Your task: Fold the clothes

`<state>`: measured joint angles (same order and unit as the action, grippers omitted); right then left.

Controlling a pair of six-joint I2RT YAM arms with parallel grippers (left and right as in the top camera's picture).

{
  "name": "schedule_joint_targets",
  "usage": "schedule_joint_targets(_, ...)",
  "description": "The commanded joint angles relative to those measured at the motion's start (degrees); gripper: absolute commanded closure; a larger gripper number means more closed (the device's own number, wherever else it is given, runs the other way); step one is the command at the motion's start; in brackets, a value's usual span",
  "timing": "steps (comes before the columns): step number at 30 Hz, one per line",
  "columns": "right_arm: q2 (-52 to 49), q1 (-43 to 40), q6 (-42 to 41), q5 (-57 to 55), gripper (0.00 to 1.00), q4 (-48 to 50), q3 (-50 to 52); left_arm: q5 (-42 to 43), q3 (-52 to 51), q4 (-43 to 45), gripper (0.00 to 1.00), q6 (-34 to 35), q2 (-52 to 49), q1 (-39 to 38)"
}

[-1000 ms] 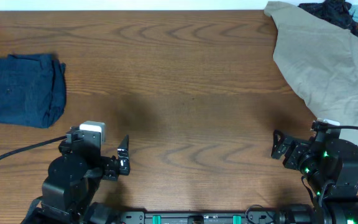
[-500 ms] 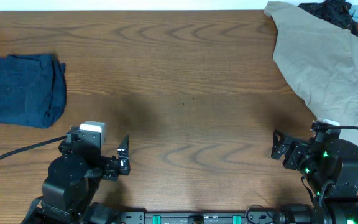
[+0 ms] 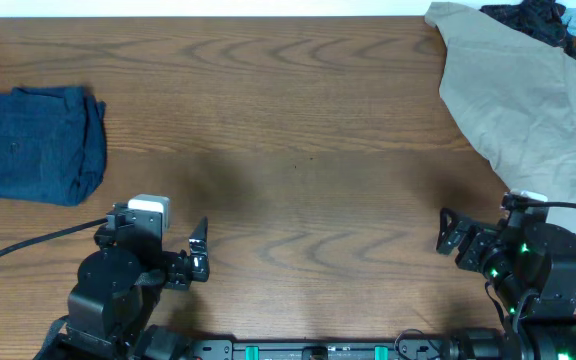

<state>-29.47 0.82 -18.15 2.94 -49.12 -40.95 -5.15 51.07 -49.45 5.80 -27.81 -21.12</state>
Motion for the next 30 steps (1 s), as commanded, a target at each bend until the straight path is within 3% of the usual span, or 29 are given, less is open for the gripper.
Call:
schedule_joint_targets(1,2.56,-0.31,1.05,-0.57,0.01,0.04,3.45,-0.94,-0.35,0.24,0.02,0.28,0.2,-0.22)
schedule_joint_targets(12,23.41,1.53,1.07,-0.59,0.01,-4.02,21.16,-0.94,-0.35,0.24,0.02,0.28,0.2,-0.22)
schedule_joint_targets(30,29.2,1.49,1.05,-0.59,0.01,-4.46,21.99,-0.94,-0.35,0.24,0.02,0.28,0.2,-0.22)
